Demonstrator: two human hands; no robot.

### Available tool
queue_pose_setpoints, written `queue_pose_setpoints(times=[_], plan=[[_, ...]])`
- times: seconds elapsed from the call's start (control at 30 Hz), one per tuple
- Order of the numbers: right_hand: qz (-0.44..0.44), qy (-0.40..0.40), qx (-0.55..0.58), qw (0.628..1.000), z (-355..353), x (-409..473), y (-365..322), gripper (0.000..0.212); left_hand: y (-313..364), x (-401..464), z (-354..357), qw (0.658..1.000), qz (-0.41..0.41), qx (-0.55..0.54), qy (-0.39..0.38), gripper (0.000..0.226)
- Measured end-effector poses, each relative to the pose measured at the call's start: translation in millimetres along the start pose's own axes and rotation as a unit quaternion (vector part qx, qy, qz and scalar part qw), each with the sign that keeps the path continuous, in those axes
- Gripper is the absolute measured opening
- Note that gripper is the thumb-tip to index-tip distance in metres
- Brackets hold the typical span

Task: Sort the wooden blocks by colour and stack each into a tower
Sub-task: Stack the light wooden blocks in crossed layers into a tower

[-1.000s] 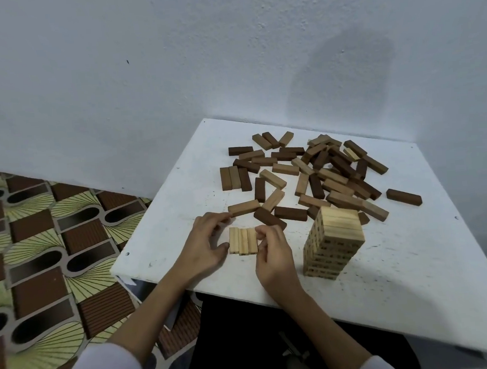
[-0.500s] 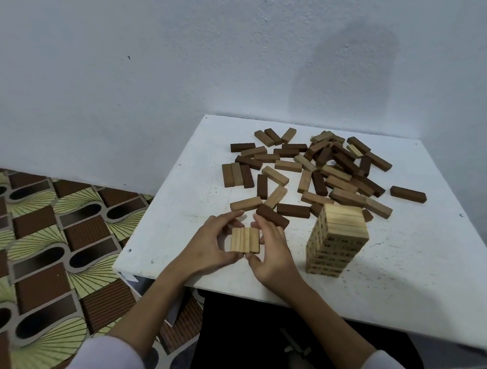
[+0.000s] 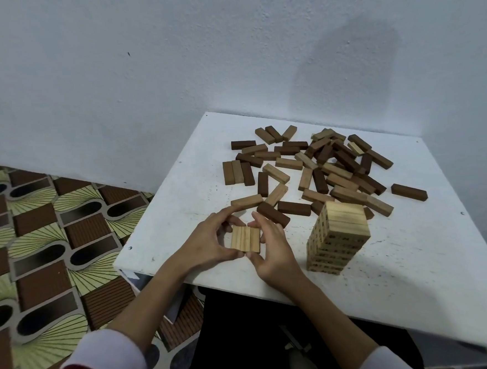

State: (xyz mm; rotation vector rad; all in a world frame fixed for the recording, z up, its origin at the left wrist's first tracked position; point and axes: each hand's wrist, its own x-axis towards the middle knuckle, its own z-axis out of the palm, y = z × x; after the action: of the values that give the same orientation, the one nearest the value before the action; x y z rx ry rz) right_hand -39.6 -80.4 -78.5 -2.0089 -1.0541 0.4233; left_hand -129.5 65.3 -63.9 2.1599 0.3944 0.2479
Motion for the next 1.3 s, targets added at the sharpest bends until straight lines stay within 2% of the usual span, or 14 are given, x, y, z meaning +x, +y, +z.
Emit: queue_pose_setpoints(times=[0.27, 0.37, 0.6, 0.9, 1.1, 1.3], plan=[[0.048, -0.016, 0.016, 0.999, -6.6, 2.2, -17.2, 0.075, 8.8, -3.2, -1.6, 0.999, -0.015, -0.015, 0.028, 0.084], [0.003, 0.01, 0.003, 1.0, -17.5, 2.8, -40.1, 0.072, 23.7, -3.3, -15.7, 0.998, -0.003, -0.029, 0.047, 0.089], [-0.147, 0.037, -0.053, 0.987, -71.2, -6.9, -96.9, 0.071, 78.1, -12.3, -53.5, 0.988, 0.094, -0.082, 0.085, 0.094], [-0.241, 0.084, -0.106, 0.961, -150.7, -30.8, -71.5, 0.068, 138.0, -2.4, -21.1, 0.987, 0.134, -0.082, 0.042, 0.095], [-0.211, 0.119, -0.104, 0.965, -175.8, -42.1, -39.5, 0.076, 160.9, 14.1, 13.4, 0.989, 0.133, -0.061, 0.018, 0.091], [-0.154, 0.086, -0.055, 0.983, -180.0, -48.7, -20.9, 0.075, 165.6, 20.3, 26.7, 0.992, 0.122, -0.027, -0.012, 0.094]])
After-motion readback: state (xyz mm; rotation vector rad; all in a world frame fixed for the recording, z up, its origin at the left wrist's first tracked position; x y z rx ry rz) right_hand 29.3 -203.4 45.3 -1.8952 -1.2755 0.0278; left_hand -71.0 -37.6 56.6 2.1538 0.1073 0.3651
